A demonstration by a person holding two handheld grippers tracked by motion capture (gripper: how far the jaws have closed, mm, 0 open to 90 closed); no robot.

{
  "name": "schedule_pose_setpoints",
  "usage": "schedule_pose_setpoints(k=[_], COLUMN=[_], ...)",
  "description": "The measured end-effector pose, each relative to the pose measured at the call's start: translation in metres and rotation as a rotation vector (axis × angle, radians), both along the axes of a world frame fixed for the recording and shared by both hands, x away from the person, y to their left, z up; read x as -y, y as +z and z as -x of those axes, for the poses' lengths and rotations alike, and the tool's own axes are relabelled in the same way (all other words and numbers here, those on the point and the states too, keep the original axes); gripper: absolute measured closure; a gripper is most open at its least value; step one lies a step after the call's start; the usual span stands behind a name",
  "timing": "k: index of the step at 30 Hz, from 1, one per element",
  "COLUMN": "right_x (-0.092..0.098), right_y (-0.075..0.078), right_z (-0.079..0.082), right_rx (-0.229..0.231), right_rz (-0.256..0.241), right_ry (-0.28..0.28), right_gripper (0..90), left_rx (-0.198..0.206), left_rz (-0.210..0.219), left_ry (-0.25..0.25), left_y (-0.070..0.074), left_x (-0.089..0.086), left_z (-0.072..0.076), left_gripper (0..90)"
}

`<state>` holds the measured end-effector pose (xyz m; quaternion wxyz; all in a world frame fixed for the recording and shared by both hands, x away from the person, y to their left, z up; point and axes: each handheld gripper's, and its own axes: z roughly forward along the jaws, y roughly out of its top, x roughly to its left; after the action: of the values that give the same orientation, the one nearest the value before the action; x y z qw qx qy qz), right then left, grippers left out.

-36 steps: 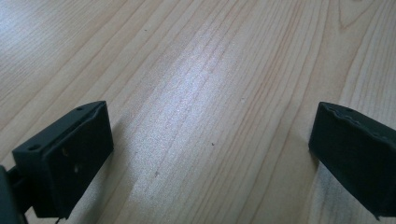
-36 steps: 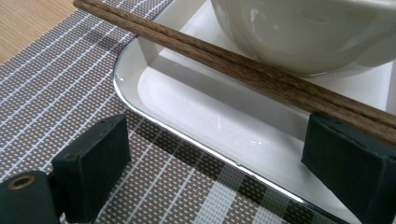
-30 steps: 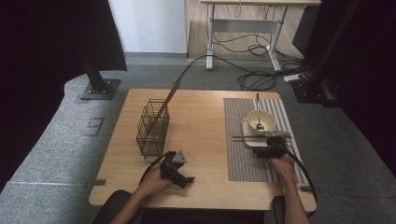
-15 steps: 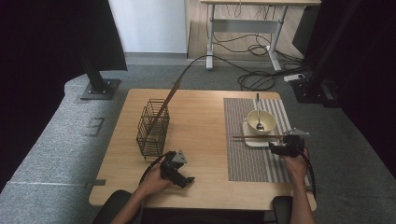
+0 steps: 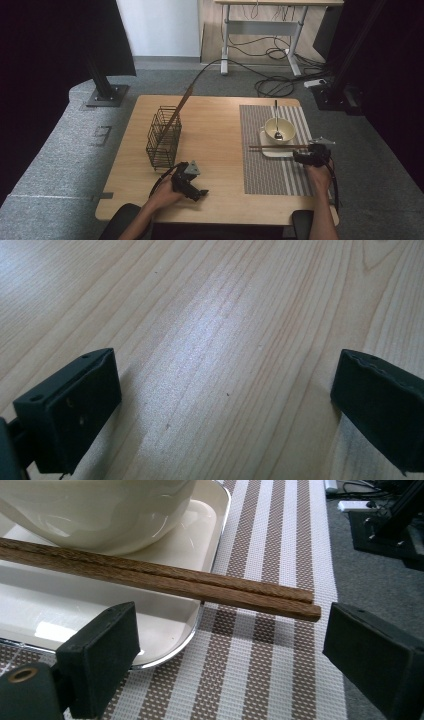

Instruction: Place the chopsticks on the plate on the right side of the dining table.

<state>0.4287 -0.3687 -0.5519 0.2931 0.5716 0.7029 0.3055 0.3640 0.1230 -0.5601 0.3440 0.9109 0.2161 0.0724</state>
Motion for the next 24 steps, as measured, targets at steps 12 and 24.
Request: schedule_pose_setpoints(k=[12, 24], right_x=[-0.0015, 0.0075], right_y=[-0.0019, -0.0046], right_z=[-0.0011, -0.0056], right_rx=[-0.003, -0.012], right_rz=[-0.008, -0.035], right_ry=[0.003, -0.022], right_gripper=[12.3, 10.5], left_rx=[0.0, 0.0], left_rz=[0.0, 0.0], left_ry=[-0.001, -0.001], left_y=[0.0, 0.0], left_x=[0.0, 0.0], left_z=[-0.0001, -0.0001], left_gripper=[0.0, 0.0])
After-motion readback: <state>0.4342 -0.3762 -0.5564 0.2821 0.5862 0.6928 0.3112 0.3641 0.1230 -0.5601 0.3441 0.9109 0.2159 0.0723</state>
